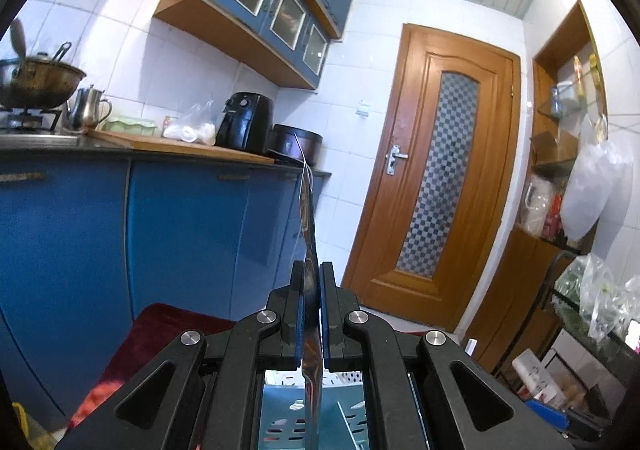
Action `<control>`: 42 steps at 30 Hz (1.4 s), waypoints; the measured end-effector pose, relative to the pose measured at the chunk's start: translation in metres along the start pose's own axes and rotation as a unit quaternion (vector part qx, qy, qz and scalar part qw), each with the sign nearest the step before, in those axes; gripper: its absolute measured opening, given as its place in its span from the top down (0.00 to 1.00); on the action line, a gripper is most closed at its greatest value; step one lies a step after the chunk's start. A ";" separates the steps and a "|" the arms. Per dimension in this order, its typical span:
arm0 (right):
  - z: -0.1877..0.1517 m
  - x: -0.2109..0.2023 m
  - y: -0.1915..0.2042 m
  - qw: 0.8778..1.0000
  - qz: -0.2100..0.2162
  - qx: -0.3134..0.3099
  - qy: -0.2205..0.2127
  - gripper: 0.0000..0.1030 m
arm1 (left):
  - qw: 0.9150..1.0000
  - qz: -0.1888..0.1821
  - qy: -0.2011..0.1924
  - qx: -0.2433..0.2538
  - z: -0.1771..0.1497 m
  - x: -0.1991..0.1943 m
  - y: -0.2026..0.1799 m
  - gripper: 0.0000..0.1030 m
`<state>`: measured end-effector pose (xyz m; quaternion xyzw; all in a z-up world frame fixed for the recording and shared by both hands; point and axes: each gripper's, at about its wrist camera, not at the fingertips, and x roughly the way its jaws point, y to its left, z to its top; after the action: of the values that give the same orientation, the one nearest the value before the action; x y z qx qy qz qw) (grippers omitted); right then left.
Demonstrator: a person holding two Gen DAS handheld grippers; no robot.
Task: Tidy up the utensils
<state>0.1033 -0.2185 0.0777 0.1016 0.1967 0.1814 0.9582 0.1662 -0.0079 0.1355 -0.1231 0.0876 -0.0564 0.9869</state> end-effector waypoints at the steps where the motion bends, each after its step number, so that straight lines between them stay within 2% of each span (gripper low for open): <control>1: 0.000 0.001 0.000 1.000 0.000 0.000 0.001 0.62 | 1.000 0.000 -0.001 -0.002 -0.001 0.000 0.000 0.94; 4: -0.001 0.002 0.000 1.000 0.001 0.000 0.003 0.62 | 1.000 0.013 -0.018 0.008 -0.004 -0.002 -0.001 0.94; 7: -0.002 0.002 0.000 1.000 0.001 0.000 0.006 0.61 | 0.999 0.019 -0.018 0.027 -0.009 -0.001 -0.006 0.94; 12: -0.002 -0.001 -0.001 1.000 0.002 0.003 0.008 0.58 | 0.999 0.020 0.019 0.030 -0.020 0.005 0.000 0.94; 15: -0.002 -0.004 -0.001 1.000 0.002 0.004 0.009 0.57 | 0.999 0.016 0.041 0.025 -0.022 0.006 0.005 0.85; 17: -0.003 -0.005 0.000 1.000 0.001 0.006 0.011 0.57 | 0.998 0.014 0.051 0.024 -0.023 0.003 0.007 0.68; 19: -0.004 -0.008 0.001 1.000 0.002 0.008 0.014 0.57 | 0.998 0.013 0.055 0.027 -0.023 -0.002 0.009 0.63; 31: -0.013 -0.030 0.010 0.999 0.001 0.013 0.032 0.51 | 0.995 0.006 0.096 0.041 -0.022 -0.050 0.014 0.62; 42: -0.030 -0.045 0.022 0.997 -0.006 0.006 0.080 0.50 | 0.987 -0.009 0.153 0.044 -0.039 -0.093 0.019 0.62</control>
<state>0.0454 -0.2121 0.0715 0.0915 0.2742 0.1815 0.9399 0.0693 0.0135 0.1089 -0.0705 0.2338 -0.0873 0.9658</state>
